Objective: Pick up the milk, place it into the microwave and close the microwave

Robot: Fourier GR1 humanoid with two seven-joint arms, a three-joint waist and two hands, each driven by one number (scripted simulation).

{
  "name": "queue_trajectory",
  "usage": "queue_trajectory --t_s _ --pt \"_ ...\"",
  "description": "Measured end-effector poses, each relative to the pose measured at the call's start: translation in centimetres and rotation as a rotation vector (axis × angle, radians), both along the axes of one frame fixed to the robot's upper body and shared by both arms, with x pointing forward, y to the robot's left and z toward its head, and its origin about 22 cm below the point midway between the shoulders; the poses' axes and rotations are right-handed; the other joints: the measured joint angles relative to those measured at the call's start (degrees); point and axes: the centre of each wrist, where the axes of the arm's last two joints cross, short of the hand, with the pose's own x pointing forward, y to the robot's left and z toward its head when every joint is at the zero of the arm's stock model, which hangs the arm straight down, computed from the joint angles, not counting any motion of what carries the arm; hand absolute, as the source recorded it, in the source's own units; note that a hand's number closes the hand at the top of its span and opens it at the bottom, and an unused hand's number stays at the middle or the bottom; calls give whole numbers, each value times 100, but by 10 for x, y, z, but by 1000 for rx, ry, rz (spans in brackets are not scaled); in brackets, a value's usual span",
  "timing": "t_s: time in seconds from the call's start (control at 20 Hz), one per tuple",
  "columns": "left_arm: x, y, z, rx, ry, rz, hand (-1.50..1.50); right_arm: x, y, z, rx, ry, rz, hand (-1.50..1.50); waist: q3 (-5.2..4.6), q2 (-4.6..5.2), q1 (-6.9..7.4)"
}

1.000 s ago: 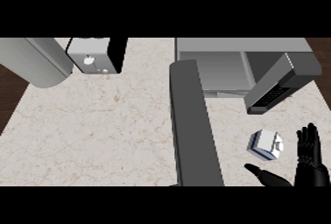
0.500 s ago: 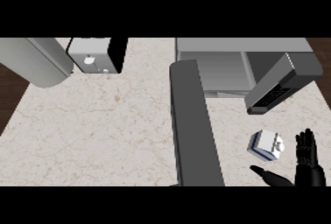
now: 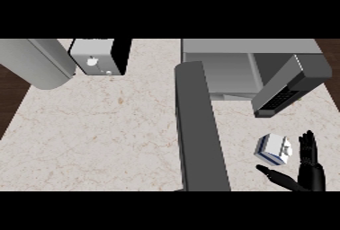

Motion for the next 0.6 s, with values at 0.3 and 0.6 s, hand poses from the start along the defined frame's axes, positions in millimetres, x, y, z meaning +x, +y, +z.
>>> queue_trajectory --t_s 0.3,0.6 --pt "-4 1 -2 7 -1 0 -150 4 1 -22 -24 9 4 -150 -1 0 7" --pt "-11 8 -3 13 15 5 -150 11 -7 -34 -7 11 33 150 1 4 27"
